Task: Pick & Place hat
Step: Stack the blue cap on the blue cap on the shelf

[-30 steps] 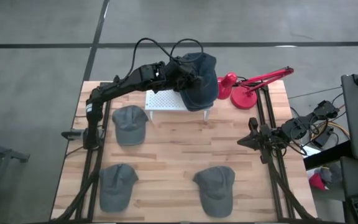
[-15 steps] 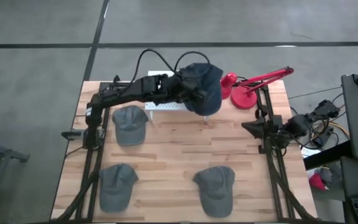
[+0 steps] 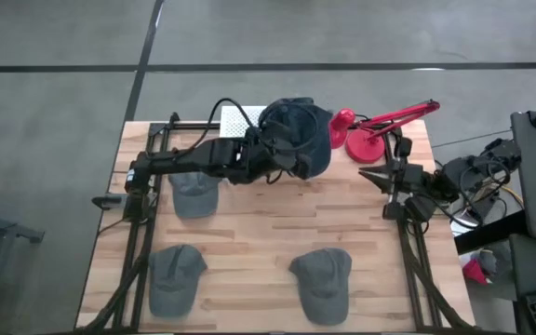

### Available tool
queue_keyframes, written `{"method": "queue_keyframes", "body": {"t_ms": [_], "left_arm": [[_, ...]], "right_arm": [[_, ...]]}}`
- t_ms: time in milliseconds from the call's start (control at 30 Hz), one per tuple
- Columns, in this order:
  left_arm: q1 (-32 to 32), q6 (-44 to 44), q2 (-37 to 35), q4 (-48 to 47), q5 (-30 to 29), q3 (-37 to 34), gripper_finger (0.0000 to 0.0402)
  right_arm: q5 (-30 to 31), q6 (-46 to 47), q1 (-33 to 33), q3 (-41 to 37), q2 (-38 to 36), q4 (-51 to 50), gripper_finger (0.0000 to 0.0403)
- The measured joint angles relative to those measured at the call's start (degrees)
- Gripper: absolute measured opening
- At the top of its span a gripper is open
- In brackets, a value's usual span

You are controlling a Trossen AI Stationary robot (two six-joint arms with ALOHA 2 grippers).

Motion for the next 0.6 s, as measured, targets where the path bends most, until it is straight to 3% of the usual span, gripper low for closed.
{"method": "queue_keyframes", "body": {"t_ms": [267, 600], "left_arm": [[-2.5, 1.3, 0.0, 0.7, -3.3, -0.1, 0.0005], [-4.2, 4.2, 0.9, 1.9, -3.5, -0.2, 0.0005]], "right_arm": [[2.6, -3.0, -2.2, 14.1, 9.7, -8.3, 0.0118], [2.6, -7.7, -8.4, 22.4, 17.4, -10.1, 0.0225]]}}
